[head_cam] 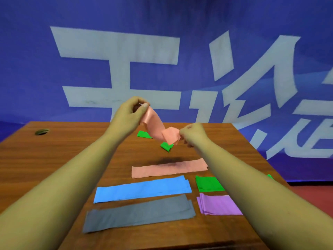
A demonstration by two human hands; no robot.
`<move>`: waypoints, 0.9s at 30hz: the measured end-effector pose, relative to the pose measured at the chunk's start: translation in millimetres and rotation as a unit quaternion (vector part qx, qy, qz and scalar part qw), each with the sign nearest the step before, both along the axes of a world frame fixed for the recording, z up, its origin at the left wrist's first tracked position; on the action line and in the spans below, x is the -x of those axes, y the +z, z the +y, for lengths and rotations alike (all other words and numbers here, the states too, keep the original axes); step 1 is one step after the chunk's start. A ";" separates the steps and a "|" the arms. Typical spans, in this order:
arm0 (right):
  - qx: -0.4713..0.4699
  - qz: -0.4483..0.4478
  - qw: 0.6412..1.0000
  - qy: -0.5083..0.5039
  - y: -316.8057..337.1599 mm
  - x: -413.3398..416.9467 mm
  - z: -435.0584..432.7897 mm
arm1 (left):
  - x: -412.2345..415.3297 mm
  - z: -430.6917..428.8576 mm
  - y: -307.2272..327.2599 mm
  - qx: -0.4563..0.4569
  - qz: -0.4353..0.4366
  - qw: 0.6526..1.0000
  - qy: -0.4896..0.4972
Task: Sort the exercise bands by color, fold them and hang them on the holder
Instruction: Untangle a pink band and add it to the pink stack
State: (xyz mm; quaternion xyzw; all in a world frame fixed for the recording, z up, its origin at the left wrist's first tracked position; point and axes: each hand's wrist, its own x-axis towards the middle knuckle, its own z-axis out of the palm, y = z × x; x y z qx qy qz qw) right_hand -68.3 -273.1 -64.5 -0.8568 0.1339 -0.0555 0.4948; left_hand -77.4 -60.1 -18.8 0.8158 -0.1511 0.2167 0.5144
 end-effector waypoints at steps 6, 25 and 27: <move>-0.151 -0.104 0.968 0.171 37.5 54.4 -7.7 | 43.1 -19.1 35.5 0.015 0.035 0.990 -0.138; -0.121 -0.153 0.954 0.227 82.3 98.3 -16.3 | 76.3 -39.3 50.1 0.119 0.109 0.969 -0.187; -0.102 -0.125 0.958 0.236 78.3 99.4 -19.7 | 76.2 -41.5 49.1 0.124 0.110 0.971 -0.173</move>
